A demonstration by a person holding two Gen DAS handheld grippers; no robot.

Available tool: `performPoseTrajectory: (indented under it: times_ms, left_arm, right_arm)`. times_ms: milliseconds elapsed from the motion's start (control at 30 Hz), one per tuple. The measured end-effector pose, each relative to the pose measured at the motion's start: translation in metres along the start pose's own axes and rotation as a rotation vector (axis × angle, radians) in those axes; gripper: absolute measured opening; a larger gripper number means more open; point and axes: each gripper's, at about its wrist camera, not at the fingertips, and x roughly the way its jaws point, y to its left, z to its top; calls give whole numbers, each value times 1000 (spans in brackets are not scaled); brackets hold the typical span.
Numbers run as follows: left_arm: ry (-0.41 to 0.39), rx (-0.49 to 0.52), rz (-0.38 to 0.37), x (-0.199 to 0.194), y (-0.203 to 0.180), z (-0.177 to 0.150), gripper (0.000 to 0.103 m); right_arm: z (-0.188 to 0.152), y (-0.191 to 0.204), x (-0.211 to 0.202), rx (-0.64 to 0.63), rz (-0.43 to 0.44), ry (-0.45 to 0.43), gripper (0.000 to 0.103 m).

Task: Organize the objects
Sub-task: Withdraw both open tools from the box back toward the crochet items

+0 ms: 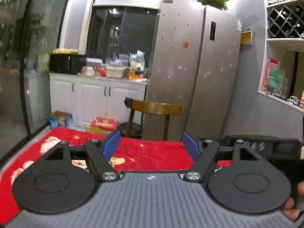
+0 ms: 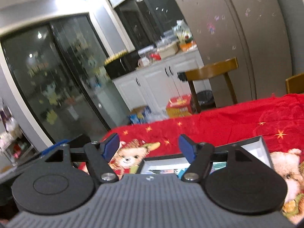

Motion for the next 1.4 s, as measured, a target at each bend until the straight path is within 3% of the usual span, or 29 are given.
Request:
performPoseTrajectory:
  times_ms: [167, 400, 600, 733, 867, 1000, 1200, 1400]
  left_arm:
    - [-44, 61, 34, -60, -26, 13, 80]
    - [-94, 64, -10, -128, -47, 14, 82]
    - [-103, 53, -11, -164, -57, 8, 83]
    - [-104, 43, -18, -173, -56, -1, 83]
    - [-129, 19, -76, -179, -49, -20, 85]
    - [-150, 45, -70, -176, -47, -45, 85]
    - [-139, 25, -90, -142, -36, -85, 85]
    - [-2, 32, -137, -105, -45, -132, 85]
  right_arm:
    - [1, 6, -58, 37, -28, -57, 81]
    - [-10, 16, -120, -20, -45, -123, 90]
    - [-32, 26, -151, -42, -164, -275, 90]
    - [-47, 22, -157, -55, -183, -277, 90]
    - [-69, 9, -156, -52, -191, -262, 90]
    - [-92, -8, -153, -30, -197, -260, 90]
    - [-127, -20, -141, -69, -257, -234, 90]
    - [-171, -35, -138, -186, -342, -225, 90]
